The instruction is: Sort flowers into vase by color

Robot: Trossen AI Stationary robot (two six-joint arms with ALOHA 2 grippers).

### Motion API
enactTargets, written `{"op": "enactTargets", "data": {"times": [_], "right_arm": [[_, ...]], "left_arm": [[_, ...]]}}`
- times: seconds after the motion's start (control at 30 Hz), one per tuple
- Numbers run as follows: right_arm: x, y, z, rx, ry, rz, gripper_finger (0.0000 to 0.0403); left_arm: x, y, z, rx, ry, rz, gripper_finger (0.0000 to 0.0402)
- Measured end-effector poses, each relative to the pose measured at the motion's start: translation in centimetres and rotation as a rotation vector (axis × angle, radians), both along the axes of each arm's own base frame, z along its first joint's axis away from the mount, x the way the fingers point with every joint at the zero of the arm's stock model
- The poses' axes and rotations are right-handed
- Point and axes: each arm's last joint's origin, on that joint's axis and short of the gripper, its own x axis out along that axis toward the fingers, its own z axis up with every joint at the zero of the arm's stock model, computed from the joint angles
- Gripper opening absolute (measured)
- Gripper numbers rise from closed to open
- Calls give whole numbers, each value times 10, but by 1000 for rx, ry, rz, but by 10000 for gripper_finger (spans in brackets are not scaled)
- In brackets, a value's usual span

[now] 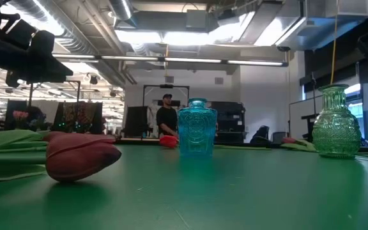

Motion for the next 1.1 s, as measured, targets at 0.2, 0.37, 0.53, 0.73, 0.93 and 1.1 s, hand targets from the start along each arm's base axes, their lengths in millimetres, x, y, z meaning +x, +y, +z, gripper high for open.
{"op": "enactTargets", "data": {"times": [0.2,0.37,0.53,0.73,0.93,1.1], "right_arm": [[3,-2,1,-29,-114,-156,1],[12,-13,4,54,-112,-649,1],[15,-26,5,281,-6,-1063,1],[13,-33,8,500,39,-1257,1],[9,-34,21,431,-112,-1339,1],[4,-33,34,376,-292,-1308,1]], "left_arm": [[0,0,0,0,-1,1,151],[0,0,0,0,0,0,151],[0,0,0,0,0,0,151],[0,0,0,0,0,0,151],[0,0,0,0,-1,0,151],[0,0,1,-8,-20,0,151]]}}
